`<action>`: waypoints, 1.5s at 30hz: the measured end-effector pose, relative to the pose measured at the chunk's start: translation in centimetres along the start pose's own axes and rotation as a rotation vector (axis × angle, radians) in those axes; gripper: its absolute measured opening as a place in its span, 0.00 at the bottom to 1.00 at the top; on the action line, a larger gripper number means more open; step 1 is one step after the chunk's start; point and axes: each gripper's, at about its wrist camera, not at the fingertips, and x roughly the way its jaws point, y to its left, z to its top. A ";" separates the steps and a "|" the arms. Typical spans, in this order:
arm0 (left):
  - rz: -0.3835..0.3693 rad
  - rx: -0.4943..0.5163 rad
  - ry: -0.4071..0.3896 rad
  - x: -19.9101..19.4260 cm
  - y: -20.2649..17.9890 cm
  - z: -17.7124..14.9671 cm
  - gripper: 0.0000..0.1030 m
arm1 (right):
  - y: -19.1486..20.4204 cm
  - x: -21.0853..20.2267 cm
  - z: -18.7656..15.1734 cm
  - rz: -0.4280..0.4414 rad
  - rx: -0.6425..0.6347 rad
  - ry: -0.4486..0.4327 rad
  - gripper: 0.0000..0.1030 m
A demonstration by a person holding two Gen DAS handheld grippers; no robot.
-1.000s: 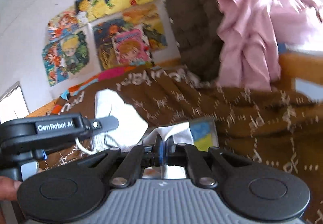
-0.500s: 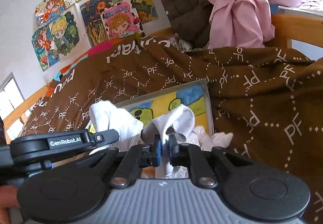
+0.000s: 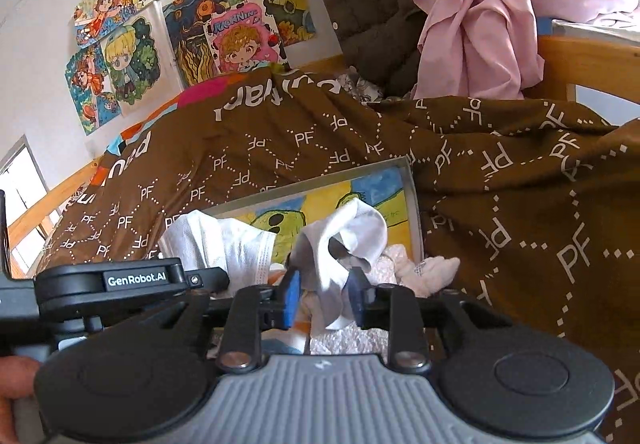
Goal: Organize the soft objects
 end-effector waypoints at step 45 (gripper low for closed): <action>0.105 0.096 -0.259 -24.0 0.5 -7.4 0.99 | 4.1 -19.2 -3.9 0.007 0.022 -0.204 1.00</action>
